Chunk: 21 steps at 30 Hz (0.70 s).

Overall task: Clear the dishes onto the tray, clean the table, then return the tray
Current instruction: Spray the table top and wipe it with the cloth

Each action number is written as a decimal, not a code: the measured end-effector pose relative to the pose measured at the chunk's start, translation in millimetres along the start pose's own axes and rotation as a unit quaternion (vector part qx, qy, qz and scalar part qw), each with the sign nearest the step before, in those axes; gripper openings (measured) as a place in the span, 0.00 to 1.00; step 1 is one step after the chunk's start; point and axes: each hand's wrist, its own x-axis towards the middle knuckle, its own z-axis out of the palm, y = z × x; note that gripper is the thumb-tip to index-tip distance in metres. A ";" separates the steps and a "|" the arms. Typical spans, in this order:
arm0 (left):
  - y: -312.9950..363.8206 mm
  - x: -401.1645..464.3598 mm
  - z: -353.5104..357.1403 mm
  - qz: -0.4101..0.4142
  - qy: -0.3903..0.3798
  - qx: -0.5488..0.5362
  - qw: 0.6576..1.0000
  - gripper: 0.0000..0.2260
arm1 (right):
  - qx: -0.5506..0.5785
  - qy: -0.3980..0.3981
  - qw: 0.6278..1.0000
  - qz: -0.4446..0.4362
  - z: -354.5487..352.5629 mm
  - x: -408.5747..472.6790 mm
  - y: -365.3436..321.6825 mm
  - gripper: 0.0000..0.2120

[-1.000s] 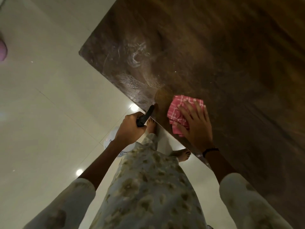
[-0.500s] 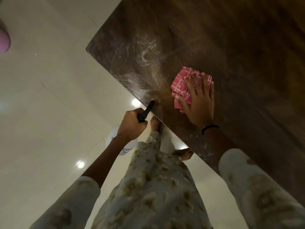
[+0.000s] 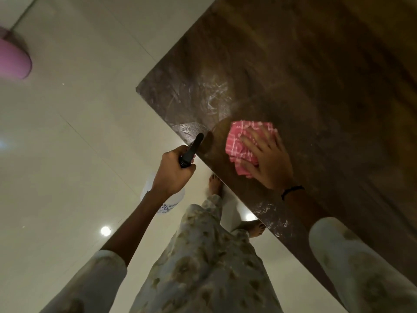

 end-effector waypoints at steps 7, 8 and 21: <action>-6.4 14.9 -2.8 -0.011 0.011 0.010 1.000 0.09 | 0.015 0.025 0.999 0.021 4.1 70.1 -69.1 0.31; -7.6 15.3 -4.0 -0.011 0.007 0.008 1.000 0.09 | 0.015 0.019 1.000 -0.006 8.6 64.3 -75.9 0.31; 11.2 10.3 14.9 0.037 -0.076 0.039 0.996 0.10 | 0.026 0.027 0.971 0.236 13.8 -44.3 -3.4 0.36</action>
